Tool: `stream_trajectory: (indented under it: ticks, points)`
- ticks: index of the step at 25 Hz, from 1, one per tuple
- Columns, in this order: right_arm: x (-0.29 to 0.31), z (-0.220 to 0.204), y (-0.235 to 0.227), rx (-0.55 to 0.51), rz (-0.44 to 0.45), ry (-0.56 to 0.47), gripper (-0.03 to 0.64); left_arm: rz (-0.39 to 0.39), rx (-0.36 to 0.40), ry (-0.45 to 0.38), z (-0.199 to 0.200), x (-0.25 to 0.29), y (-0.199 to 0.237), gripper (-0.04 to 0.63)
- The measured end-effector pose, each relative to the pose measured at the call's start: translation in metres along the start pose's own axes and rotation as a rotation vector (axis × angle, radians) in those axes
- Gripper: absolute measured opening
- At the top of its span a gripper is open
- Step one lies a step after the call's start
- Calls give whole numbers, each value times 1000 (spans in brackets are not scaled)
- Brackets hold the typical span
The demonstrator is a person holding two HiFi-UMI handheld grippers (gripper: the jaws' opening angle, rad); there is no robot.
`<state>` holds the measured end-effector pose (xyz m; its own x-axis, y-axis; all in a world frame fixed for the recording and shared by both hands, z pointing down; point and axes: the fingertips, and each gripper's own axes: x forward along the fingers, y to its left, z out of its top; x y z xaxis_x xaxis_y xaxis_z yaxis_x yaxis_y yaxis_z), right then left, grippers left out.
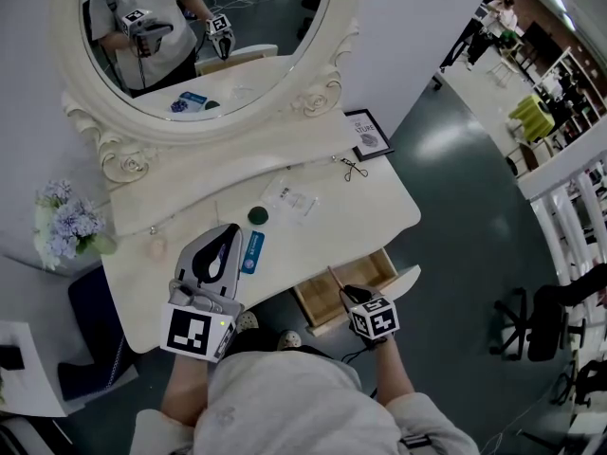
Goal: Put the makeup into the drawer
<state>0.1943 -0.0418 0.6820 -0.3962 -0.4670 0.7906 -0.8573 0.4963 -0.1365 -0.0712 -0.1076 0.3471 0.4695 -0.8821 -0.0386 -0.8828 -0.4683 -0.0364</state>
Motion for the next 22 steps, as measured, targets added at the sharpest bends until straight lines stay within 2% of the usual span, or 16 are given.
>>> stream_trajectory:
  ticks: [6, 9, 15, 22]
  points:
    - [10, -12, -1, -40, -15, 67, 66, 12, 0, -23, 4, -2, 2, 15]
    - [14, -17, -1, -82, -24, 108, 64, 9, -2, 6, -1, -3, 2, 15]
    - [23, -26, -1, -163, -52, 188, 64, 13, -2, -22, 3, -2, 2, 15]
    - [34, -24, -4, -152, -84, 215, 64, 11, 0, 7, -1, -4, 1, 15]
